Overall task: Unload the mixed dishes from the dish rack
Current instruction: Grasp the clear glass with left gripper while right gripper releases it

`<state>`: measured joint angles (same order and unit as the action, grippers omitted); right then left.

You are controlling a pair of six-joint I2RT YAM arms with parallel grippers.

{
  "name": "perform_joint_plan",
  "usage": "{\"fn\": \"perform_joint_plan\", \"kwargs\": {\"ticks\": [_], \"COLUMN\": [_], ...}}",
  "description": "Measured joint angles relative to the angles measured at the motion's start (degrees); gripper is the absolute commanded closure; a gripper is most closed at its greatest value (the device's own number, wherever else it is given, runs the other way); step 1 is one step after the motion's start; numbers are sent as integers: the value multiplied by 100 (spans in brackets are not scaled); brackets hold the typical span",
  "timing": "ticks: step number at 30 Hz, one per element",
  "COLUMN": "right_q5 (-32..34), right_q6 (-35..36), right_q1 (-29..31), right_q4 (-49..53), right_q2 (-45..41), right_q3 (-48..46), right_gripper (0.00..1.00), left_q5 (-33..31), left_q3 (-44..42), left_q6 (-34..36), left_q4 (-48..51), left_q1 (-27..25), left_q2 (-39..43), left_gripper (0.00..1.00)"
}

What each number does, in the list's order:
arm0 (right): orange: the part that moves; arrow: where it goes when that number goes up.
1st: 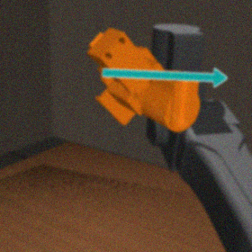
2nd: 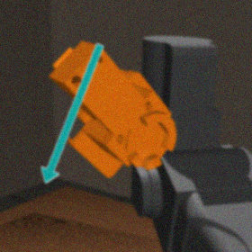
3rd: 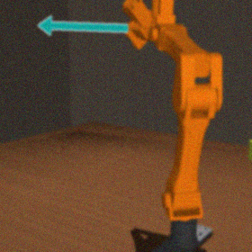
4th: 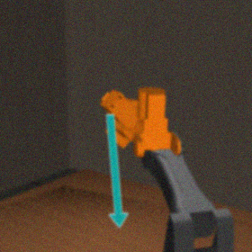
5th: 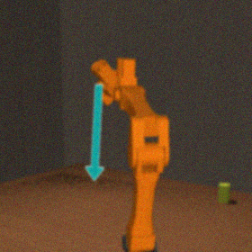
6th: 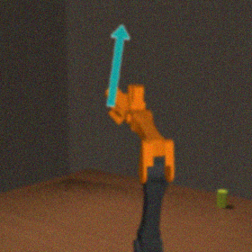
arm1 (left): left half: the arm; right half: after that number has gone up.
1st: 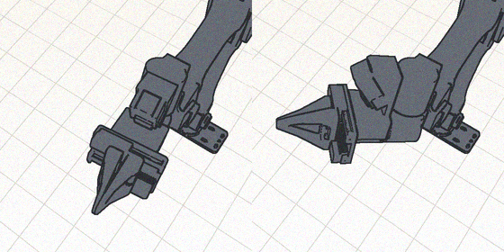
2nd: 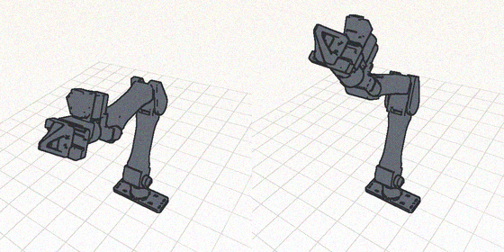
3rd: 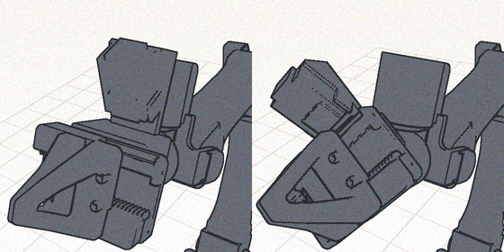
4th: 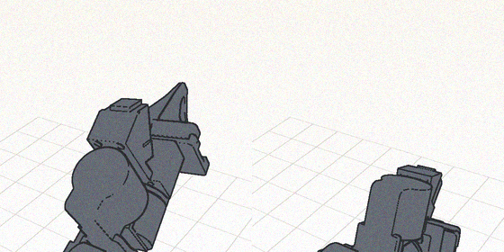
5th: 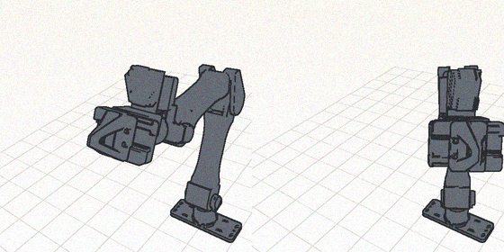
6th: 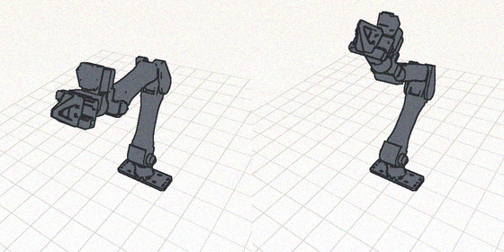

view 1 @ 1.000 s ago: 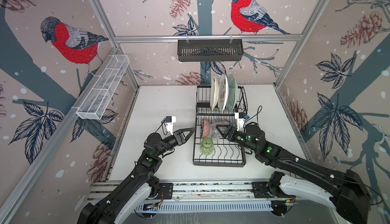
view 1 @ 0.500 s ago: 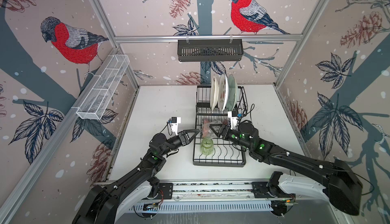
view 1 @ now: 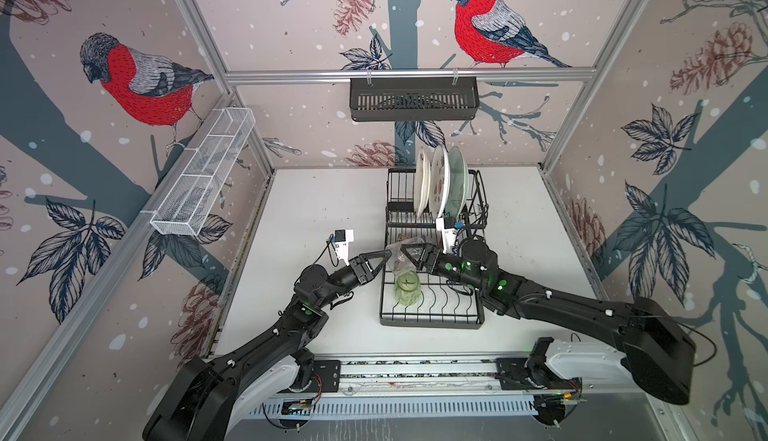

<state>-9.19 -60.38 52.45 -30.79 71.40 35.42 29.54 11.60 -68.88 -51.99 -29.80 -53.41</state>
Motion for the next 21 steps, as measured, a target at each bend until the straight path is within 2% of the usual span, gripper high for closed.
{"fn": "perform_joint_plan", "kwargs": {"ticks": [7, 15, 17, 20, 21], "right_q5": [-85, -92, -90, -129, -223], "right_q6": [-111, -118, -116, -273, -413], "right_q1": [68, 192, 205, 216, 197], "right_q4": [-267, -350, -378, -492, -713], "right_q2": [282, 474, 501, 540, 542], "right_q3": [59, 175, 181, 186, 190], "right_gripper": [36, 36, 36, 36, 35], "left_q5": [-103, -120, -131, -157, -164], "left_q3": [-2, -31, -39, -42, -37], "left_q6": [-162, -223, -225, -409, -605], "left_q4": [-199, -273, -256, -352, -485], "left_q1": [-2, -2, -2, 0, 0], "left_q2": [-138, -85, -52, 50, 107], "left_gripper": [64, 64, 72, 99, 100]}}
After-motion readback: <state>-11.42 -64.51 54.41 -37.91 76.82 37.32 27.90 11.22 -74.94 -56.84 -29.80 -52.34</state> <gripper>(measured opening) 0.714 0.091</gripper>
